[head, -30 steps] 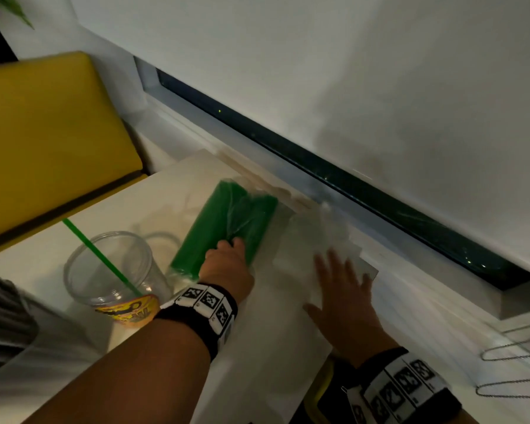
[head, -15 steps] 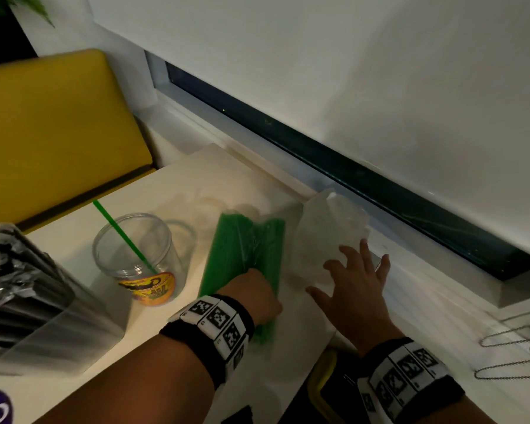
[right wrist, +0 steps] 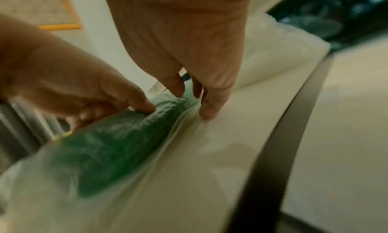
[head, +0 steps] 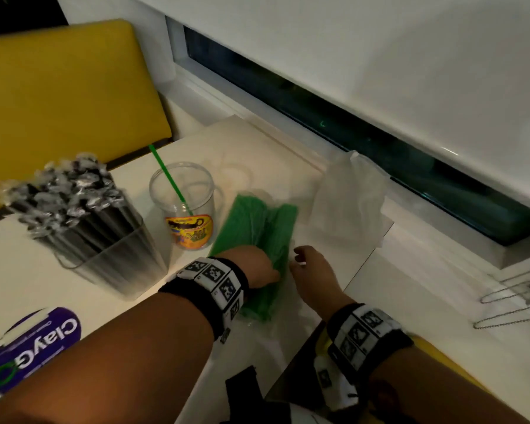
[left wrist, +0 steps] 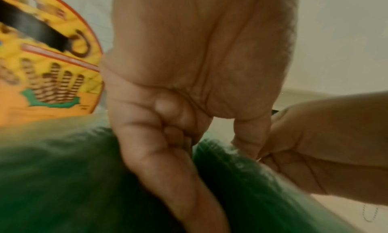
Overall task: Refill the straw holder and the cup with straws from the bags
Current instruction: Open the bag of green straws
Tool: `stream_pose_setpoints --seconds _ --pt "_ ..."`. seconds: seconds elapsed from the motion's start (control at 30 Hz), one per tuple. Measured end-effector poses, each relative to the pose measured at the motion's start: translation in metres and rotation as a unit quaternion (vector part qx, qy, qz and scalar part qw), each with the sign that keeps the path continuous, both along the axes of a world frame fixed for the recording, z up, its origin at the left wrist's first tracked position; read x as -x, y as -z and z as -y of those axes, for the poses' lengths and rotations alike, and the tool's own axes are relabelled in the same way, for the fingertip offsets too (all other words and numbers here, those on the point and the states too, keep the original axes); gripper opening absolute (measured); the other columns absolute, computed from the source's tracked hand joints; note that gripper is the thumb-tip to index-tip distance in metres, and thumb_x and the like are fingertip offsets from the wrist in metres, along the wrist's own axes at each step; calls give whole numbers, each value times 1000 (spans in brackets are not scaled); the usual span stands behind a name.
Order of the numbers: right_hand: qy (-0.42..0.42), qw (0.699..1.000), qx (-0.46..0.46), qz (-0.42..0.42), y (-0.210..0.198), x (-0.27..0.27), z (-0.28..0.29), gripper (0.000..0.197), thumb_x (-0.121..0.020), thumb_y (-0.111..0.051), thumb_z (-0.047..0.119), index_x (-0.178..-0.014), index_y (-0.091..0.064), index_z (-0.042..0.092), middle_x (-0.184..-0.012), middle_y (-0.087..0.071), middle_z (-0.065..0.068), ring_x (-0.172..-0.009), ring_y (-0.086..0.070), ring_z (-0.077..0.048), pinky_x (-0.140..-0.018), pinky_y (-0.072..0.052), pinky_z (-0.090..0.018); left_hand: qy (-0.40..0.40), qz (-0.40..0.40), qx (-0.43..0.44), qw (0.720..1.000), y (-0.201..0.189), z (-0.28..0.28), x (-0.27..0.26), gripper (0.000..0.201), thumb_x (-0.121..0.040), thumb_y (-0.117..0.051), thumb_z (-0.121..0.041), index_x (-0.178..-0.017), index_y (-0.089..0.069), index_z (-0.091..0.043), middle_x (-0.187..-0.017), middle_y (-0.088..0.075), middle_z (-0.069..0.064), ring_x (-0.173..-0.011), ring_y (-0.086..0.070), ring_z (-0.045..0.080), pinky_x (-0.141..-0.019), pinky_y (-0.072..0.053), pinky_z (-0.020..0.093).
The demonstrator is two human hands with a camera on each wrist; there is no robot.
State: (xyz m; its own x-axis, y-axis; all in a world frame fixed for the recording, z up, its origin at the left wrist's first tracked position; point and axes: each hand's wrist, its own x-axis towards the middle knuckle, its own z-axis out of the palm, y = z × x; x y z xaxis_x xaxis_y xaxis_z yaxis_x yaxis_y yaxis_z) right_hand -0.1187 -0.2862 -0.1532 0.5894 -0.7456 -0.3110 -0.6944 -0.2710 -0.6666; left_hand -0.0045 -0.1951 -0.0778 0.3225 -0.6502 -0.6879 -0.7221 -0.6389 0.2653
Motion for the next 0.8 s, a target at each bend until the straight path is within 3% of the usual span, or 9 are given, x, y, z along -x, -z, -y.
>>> stream_pose_setpoints --seconds 0.07,0.17,0.27,0.37,0.43,0.5,0.6,0.7,0.8 --pt "85 987 -134 40 4 -9 -13 48 -96 -53 13 -142 -39 11 -110 -61 -8 -97 -63 -29 -84 -55 -41 -28 -15 -2 999 6 -16 3 46 -100 -48 -46 -96 -67 -4 -72 -59 5 -73 -61 23 -82 -55 34" --pt "153 954 -236 104 6 -14 -30 59 -94 -61 17 -145 -32 18 -116 -60 -15 -100 -64 -37 -85 -58 -51 -35 -25 0 999 13 -45 2 40 -94 -54 -47 -74 -61 -13 -68 -65 4 -59 -64 20 -76 -59 31" --pt "155 919 -335 142 -4 -2 -50 53 -90 -69 19 -135 -40 23 -109 -64 -13 -97 -66 -33 -77 -57 -40 -11 -47 -24 999 12 -73 -6 39 -90 -56 -48 -91 -68 -11 -88 -74 10 -75 -74 25 -78 -62 37" --pt "143 880 -412 190 -19 14 -67 43 -87 -72 15 -124 -52 8 -119 -66 -21 -103 -66 -35 -92 -55 -48 -12 -80 -30 996 6 -94 -19 35 -83 -58 -43 -98 -65 -12 -96 -71 11 -83 -75 28 -77 -63 43" --pt "145 865 -421 231 -34 20 -77 31 -90 -67 9 -117 -54 2 -117 -67 -25 -96 -67 -35 -90 -56 -47 -16 -87 -10 996 -5 -104 -27 23 -84 -56 -36 -91 -59 -14 -93 -64 9 -82 -72 28 -77 -63 40" --pt "151 863 -407 259 -53 22 -87 27 -92 -64 8 -116 -55 0 -112 -66 -28 -88 -64 -35 -86 -55 -46 2 -36 18 999 -18 -111 -33 17 -87 -54 -30 -95 -51 -16 -94 -57 7 -83 -64 26 -75 -57 41" --pt "167 872 -356 293 -85 21 -100 21 -94 -62 12 -110 -57 -1 -84 -68 -17 -63 -63 -22 -59 -57 -30 -37 74 179 980 -31 -119 -30 30 -87 -57 -29 -114 -47 -20 -118 -51 4 -100 -53 24 -86 -49 39" --pt "158 862 -348 333 -113 20 -109 20 -96 -60 17 -103 -61 -2 -78 -71 -16 -62 -68 -21 -58 -57 -30 -62 46 412 908 -57 -121 -5 32 -85 -65 -43 -109 -48 -30 -113 -48 -10 -104 -48 13 -85 -44 32" --pt "156 854 -358 342 -129 16 -107 26 -97 -55 14 -107 -62 -8 -88 -70 -28 -68 -70 -26 -57 -58 -30 41 0 435 899 -69 -117 13 50 -64 -73 -62 -96 -41 -40 -101 -45 -17 -92 -45 3 -75 -43 21"
